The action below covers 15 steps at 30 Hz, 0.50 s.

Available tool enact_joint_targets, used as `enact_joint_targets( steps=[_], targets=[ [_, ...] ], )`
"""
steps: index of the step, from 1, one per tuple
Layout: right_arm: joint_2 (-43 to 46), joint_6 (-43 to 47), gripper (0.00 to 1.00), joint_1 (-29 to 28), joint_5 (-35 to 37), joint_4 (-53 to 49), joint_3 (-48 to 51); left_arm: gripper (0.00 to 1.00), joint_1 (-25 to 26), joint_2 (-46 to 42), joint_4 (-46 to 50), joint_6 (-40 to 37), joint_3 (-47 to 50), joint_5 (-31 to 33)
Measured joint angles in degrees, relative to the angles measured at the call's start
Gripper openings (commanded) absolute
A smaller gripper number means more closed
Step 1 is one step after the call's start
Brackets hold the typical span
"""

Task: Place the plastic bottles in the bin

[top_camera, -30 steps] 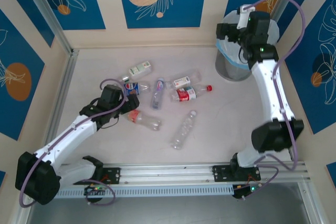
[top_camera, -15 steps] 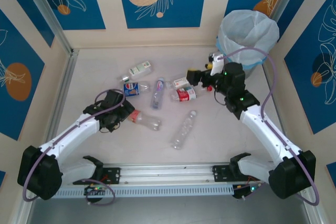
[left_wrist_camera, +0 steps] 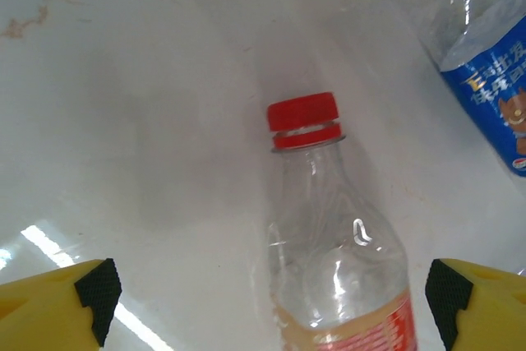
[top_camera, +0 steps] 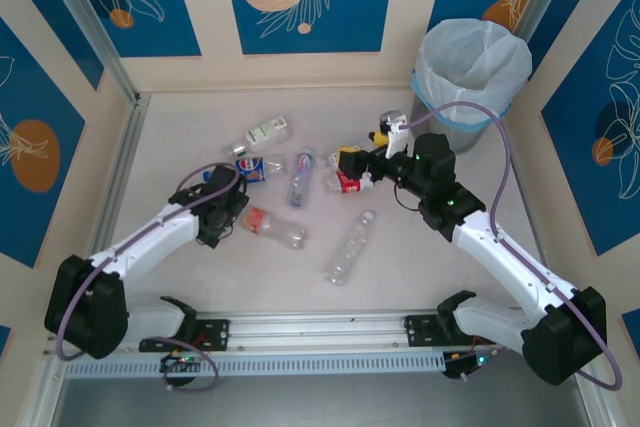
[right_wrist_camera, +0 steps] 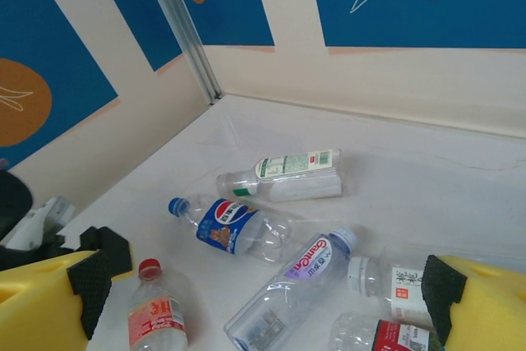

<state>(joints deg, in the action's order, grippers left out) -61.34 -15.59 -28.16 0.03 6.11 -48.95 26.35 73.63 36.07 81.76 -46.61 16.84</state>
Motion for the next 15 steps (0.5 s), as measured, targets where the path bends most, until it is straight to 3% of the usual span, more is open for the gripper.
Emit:
enact_joint_targets(
  steps=[3, 11, 15],
  targets=[
    [0.0, 0.2, 0.99, -0.5, 0.2, 0.1, 0.0, 0.92, -0.3, 3.0, -0.7, 0.9, -1.7, 0.0],
    [0.0, 0.9, 0.99, -2.0, 2.8, -2.1, -0.2, 0.71, -3.4, 13.9, -2.2, 2.4, -7.3, -4.2],
    [0.5, 2.2, 0.99, -3.4, 4.8, -4.6, -0.2, 0.7, -5.3, 19.1, -3.3, 2.4, -8.4, -6.9]
  ],
)
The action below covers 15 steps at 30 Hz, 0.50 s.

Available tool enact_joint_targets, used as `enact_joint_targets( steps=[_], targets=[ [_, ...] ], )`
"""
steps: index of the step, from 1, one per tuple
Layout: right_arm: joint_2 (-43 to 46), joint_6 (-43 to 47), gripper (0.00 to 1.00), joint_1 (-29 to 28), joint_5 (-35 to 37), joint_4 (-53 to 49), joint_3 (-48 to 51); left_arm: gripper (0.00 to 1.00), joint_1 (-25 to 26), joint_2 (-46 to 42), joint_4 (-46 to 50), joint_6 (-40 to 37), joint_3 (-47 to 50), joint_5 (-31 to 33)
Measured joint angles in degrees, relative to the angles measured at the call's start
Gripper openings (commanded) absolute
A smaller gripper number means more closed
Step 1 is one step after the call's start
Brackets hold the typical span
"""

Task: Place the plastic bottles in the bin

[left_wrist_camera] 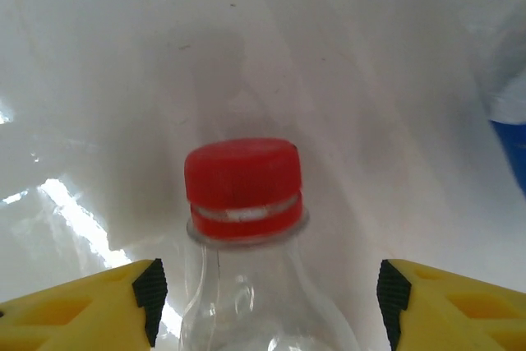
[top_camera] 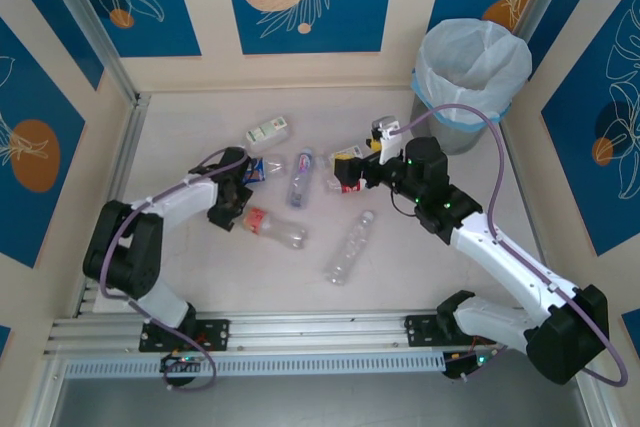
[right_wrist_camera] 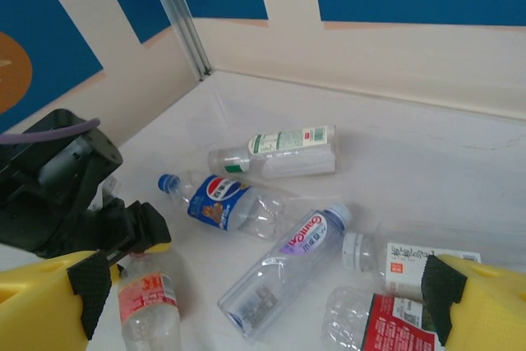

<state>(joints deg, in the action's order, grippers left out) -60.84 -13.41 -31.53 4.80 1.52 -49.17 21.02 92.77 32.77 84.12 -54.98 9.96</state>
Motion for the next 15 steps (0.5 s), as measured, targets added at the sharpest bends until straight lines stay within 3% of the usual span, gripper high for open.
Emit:
enact_joint_targets(
  steps=[5, 10, 15],
  targets=[
    [2.3, 1.1, 1.0, -0.5, 1.9, -1.8, 0.0, 0.67, 0.0, 1.3, -0.2, -0.2, -0.4, -0.4],
    [3.2, 1.3, 0.99, -0.6, 3.0, -2.3, 0.0, 0.57, -0.1, 1.3, -0.4, -0.1, -0.6, 0.6],
    [3.2, 1.5, 0.99, -1.0, 3.0, -2.5, 0.0, 0.56, -0.6, 1.3, -0.7, 0.0, -0.2, 1.0]
  ],
)
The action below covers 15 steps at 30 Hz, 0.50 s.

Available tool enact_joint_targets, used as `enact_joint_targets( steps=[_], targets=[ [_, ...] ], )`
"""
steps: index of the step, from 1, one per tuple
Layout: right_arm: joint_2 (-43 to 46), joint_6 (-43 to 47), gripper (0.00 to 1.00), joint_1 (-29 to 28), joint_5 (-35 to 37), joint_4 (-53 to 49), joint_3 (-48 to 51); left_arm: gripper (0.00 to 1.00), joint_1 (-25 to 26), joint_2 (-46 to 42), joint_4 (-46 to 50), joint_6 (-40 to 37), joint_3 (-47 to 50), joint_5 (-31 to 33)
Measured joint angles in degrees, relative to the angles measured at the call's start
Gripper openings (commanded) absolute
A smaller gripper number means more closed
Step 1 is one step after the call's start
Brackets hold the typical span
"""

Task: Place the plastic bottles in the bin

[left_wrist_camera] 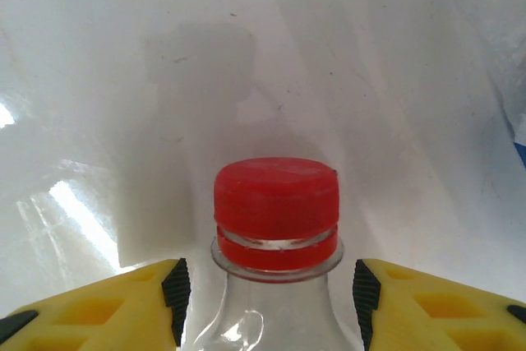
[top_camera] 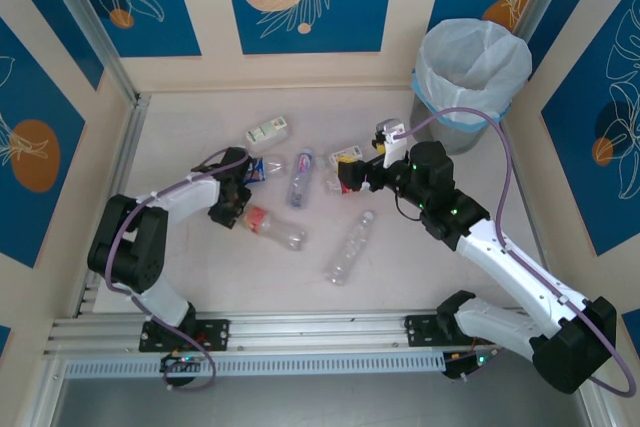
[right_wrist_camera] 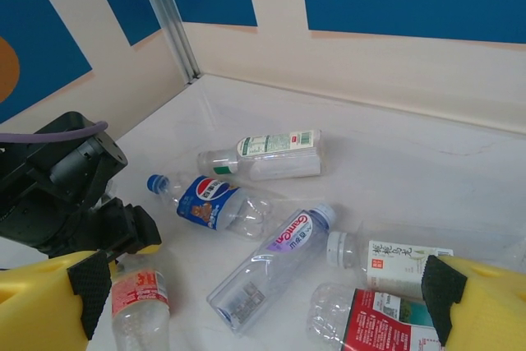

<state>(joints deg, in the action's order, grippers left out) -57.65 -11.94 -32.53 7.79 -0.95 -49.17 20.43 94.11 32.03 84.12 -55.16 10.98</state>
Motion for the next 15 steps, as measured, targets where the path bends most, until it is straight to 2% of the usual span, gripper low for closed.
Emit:
enact_joint_targets(
  steps=[7, 15],
  targets=[
    [0.0, 0.0, 0.99, -0.2, 0.4, -0.2, 0.0, 0.47, -0.9, 1.5, -1.0, -0.2, 0.4, -0.1],
    [0.0, 0.0, 0.99, -0.6, 0.2, -0.4, 0.0, 0.23, -1.2, 2.4, -0.5, -1.0, 0.4, -0.6]
  ],
)
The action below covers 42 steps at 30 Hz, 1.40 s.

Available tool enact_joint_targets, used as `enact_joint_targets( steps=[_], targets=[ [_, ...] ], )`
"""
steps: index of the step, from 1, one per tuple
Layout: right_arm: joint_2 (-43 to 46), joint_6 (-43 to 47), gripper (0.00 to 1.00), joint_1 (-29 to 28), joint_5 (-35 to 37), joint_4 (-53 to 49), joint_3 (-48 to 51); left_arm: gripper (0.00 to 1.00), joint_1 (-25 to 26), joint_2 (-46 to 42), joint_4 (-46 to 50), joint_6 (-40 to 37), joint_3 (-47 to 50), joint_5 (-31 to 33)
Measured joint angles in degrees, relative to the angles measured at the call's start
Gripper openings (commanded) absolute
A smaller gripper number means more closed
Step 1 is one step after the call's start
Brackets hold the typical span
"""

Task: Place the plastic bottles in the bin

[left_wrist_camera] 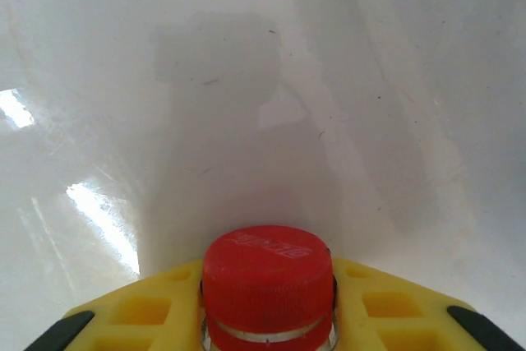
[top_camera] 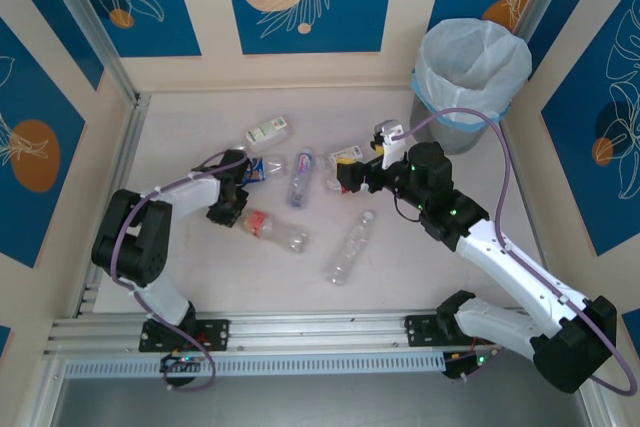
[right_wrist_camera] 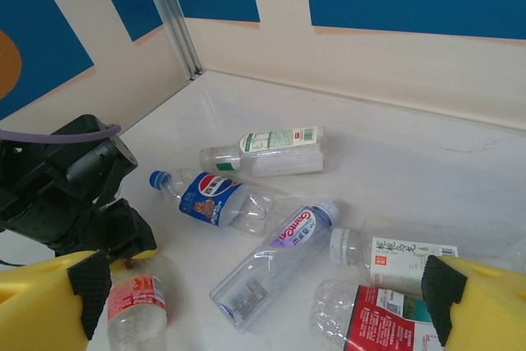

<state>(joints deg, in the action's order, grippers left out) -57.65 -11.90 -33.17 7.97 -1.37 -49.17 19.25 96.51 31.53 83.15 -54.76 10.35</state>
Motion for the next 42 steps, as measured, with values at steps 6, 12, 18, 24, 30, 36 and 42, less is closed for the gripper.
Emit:
enact_joint_targets(
  steps=[6, 12, 18, 24, 30, 36, 42],
  targets=[
    [-1.2, 0.3, 0.99, -0.2, -4.1, 0.1, 0.0, 0.0, 0.0, -0.7, -0.3, -2.0, 0.0, -0.3],
    [-6.1, -3.1, 0.99, -1.5, -8.5, 0.8, 0.0, 0.0, 0.0, -5.8, -0.3, -5.3, -0.5, -0.3],
    [-12.7, -7.9, 0.99, -6.2, -9.3, 0.9, 0.1, 0.0, 1.0, -10.7, -0.9, -8.3, -2.5, -0.4],
    [-21.1, -9.0, 0.99, -12.8, -9.7, -1.8, -2.2, 0.0, 3.9, -10.9, -1.2, -13.5, -7.4, -0.3],
    [-27.2, -11.0, 0.99, -15.9, -11.7, -3.5, -6.8, 0.0, 6.4, -11.5, -4.6, -18.0, -10.5, -0.9],
    [-30.3, -14.8, 1.0, -15.9, -13.7, -3.5, -9.3, 0.0, 6.6, -12.3, -9.4, -19.8, -10.5, -4.9],
    [-30.6, -17.7, 0.94, -15.6, -14.3, -3.5, -9.8, 0.0, 6.8, -14.7, -13.2, -22.4, -9.9, -7.4]
  ],
)
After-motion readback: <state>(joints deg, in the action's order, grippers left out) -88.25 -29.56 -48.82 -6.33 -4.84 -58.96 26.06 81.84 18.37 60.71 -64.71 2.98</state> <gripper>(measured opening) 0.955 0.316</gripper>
